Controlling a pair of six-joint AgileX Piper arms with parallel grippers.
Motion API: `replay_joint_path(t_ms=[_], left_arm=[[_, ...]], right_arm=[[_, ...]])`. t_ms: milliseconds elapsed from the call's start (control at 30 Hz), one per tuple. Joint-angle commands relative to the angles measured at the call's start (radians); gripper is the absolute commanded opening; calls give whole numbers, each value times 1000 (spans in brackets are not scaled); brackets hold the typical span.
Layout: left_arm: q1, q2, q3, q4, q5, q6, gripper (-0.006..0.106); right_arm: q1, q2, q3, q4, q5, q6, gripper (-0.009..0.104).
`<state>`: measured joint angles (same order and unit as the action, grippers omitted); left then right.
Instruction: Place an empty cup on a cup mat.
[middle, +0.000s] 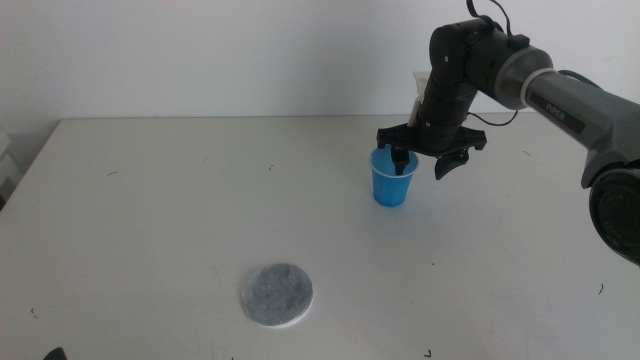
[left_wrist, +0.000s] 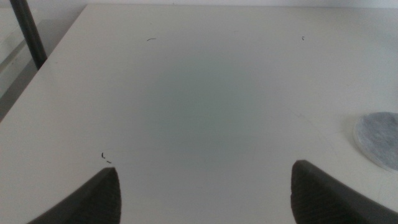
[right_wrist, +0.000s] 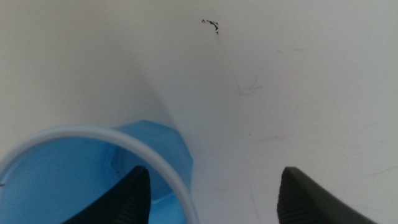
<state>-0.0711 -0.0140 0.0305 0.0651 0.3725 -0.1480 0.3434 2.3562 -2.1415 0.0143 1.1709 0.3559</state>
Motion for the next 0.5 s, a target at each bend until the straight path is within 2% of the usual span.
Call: replay_joint_path(t_ms=[0, 167, 367, 467], left_arm=[[1, -4, -6, 0, -67, -11, 105], [1, -4, -6, 0, -67, -11, 105], [1, -4, -6, 0, -67, -11, 105], [1, -4, -6, 0, -67, -11, 105]], right_arm=[[3, -58, -32, -7, -20, 1, 48], [3, -50, -31, -14, -30, -1, 34], [3, -50, -31, -22, -60, 1, 1], [3, -51, -31, -22, -70, 1, -1]])
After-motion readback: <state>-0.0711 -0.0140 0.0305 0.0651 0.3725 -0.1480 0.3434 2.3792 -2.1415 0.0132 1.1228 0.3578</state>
